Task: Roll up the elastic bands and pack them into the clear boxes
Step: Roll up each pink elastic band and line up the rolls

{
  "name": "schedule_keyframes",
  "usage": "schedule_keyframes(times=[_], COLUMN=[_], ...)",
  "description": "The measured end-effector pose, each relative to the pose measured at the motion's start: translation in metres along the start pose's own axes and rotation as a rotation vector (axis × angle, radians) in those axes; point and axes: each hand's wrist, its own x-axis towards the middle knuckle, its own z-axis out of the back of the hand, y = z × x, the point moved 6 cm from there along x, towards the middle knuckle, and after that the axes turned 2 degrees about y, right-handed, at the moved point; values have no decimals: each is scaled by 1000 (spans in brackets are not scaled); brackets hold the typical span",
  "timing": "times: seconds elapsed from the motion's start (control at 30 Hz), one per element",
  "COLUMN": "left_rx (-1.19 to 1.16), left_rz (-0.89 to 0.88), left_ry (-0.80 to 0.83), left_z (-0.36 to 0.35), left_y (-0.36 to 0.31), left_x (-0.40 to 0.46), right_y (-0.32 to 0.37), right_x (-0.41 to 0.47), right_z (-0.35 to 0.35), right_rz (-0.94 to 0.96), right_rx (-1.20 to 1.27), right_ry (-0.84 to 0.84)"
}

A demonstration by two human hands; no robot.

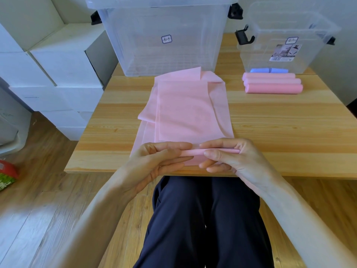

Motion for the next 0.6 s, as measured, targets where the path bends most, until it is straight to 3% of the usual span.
schedule_keyframes(times=[0.6], left_rx=[176], left_rz=[-91], left_ry=[-65], left_z=[0], left_y=[-6], left_x=[-1], right_y=[2], right_x=[-2], right_z=[0], right_rz=[-28], right_rx=[-85], right_ry=[-7])
